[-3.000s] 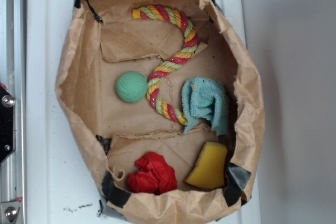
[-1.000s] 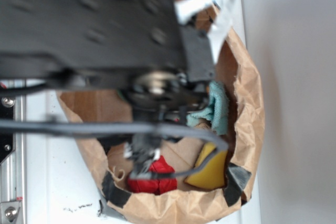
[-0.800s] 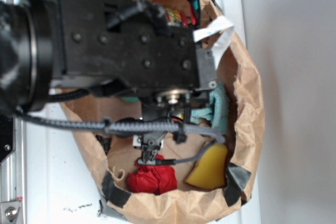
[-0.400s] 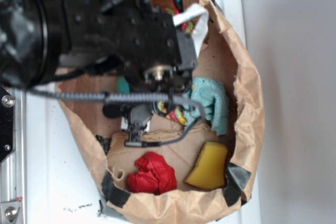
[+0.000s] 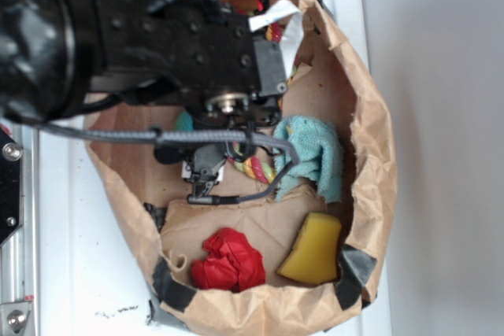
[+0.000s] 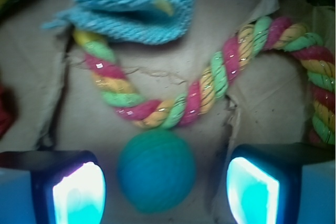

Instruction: Grab the green ball.

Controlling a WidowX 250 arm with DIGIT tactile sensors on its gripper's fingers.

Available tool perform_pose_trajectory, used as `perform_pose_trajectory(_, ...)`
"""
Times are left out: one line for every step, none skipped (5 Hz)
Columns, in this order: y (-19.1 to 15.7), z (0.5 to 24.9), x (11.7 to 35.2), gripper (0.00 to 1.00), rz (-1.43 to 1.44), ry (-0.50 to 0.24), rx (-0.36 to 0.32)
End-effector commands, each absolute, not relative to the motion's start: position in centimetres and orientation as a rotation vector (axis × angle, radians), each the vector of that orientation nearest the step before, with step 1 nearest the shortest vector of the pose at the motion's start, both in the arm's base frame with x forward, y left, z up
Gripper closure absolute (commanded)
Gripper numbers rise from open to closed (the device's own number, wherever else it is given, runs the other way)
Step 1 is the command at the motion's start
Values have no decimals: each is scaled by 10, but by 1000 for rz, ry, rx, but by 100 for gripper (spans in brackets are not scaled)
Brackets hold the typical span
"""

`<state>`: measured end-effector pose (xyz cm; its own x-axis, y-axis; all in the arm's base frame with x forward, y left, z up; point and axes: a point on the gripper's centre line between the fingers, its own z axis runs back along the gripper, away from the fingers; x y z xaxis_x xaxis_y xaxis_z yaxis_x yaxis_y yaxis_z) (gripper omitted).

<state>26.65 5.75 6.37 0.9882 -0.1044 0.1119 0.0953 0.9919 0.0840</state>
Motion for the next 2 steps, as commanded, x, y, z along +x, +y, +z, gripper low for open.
perform_pose_trajectory(56,60,269,0,-100,-99,37)
perform_pose_trajectory(51,45,264,0,-109,-63,20)
